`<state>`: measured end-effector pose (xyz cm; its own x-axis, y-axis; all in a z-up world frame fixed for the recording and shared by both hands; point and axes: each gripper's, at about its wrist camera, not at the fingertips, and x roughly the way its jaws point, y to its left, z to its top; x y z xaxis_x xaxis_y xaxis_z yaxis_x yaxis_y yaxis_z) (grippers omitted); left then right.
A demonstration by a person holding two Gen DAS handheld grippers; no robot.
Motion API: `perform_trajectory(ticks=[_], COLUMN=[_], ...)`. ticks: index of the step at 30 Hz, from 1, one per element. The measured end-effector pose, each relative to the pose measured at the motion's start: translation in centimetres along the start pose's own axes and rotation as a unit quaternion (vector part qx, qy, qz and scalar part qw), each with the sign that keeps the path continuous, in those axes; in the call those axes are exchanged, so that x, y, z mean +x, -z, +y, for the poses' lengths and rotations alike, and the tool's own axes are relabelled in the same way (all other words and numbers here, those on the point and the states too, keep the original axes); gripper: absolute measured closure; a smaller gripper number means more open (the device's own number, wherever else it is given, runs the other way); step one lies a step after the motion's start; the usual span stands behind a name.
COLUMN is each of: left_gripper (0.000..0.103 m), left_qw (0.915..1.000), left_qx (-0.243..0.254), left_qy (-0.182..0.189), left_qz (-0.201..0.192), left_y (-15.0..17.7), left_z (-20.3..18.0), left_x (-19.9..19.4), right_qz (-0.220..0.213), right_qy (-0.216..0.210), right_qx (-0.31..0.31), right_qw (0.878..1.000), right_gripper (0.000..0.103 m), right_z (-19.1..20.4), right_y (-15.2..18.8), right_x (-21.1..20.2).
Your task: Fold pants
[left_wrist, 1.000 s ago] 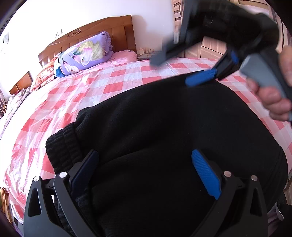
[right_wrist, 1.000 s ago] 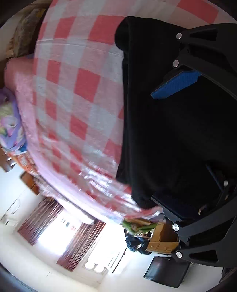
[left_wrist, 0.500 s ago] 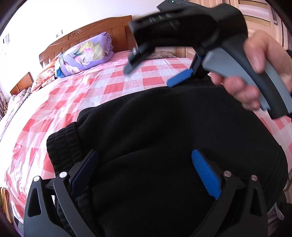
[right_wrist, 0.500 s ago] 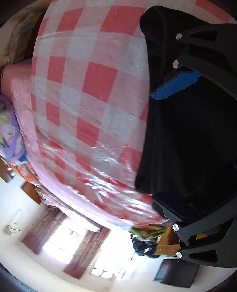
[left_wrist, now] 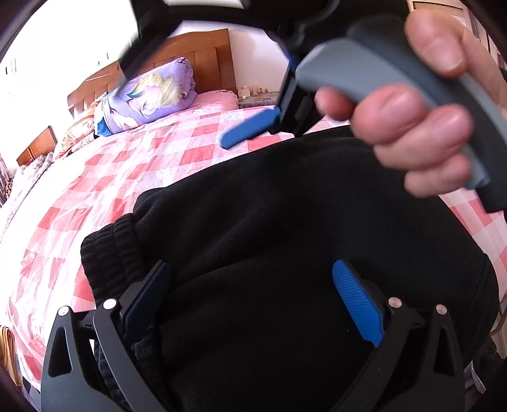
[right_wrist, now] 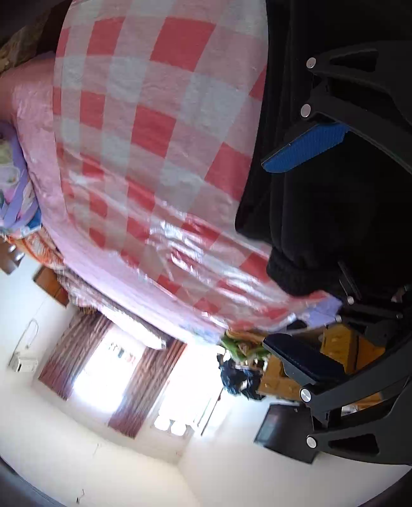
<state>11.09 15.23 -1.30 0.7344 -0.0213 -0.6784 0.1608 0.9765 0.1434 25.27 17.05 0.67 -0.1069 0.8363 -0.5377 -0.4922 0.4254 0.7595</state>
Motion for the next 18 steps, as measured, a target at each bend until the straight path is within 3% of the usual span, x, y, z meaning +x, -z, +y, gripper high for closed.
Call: perform_trajectory(ticks=[1, 3, 4, 5, 6, 8, 9, 11, 13, 16, 17, 18], left_gripper=[0.002, 0.002, 0.002, 0.002, 0.002, 0.002, 0.002, 0.002, 0.002, 0.001, 0.001, 0.001], left_qw=[1.0, 1.0, 0.9999, 0.9998, 0.9996, 0.9997, 0.9999, 0.9999, 0.9989, 0.9976, 0.9977, 0.9979], left_qx=[0.0, 0.001, 0.006, 0.013, 0.019, 0.018, 0.014, 0.004, -0.023, -0.035, -0.035, -0.039], left_qy=[0.0, 0.001, 0.001, -0.004, -0.004, -0.004, -0.005, 0.011, 0.04, 0.036, 0.029, 0.018], left_qz=[-0.001, 0.004, 0.008, 0.015, 0.019, 0.013, 0.008, 0.0, 0.007, 0.047, 0.05, 0.049], left_y=[0.0, 0.0, -0.1, -0.2, 0.0, 0.8, 1.4, 3.0, 4.3, 5.4, 5.3, 4.8], left_z=[0.0, 0.0, -0.1, -0.3, -0.3, 0.3, 0.7, 1.9, 3.5, 5.0, 5.1, 5.2], left_x=[0.0, -0.2, -0.4, -1.0, -1.6, -3.3, -4.1, -5.8, -6.5, -6.5, -7.0, -7.5], right_qz=[0.012, 0.049, 0.051, 0.032, 0.003, -0.058, -0.078, -0.085, -0.076, -0.034, -0.032, -0.05], right_qy=[-0.016, 0.044, 0.04, 0.024, 0.036, 0.095, 0.077, 0.028, 0.022, 0.072, 0.095, 0.089], right_qx=[-0.008, -0.002, 0.005, 0.016, 0.04, 0.06, 0.052, 0.03, 0.007, 0.01, 0.023, 0.013], right_qw=[1.0, 0.998, 0.998, 0.999, 0.999, 0.992, 0.993, 0.996, 0.997, 0.997, 0.995, 0.995], right_gripper=[0.004, 0.005, 0.006, 0.007, 0.006, 0.004, 0.004, 0.004, 0.004, 0.004, 0.005, 0.005], right_z=[0.1, -1.2, -2.3, -3.1, -3.6, -3.8, -3.3, -2.0, -0.7, -3.5, -4.6, -5.5], right_y=[0.2, 0.6, 0.5, 0.4, 0.0, -0.5, -0.1, 1.7, 4.6, 9.4, 10.5, 11.4], right_x=[0.7, 3.0, 3.5, 3.0, 2.0, -0.6, -1.9, -3.8, -4.8, -5.9, -5.7, -7.4])
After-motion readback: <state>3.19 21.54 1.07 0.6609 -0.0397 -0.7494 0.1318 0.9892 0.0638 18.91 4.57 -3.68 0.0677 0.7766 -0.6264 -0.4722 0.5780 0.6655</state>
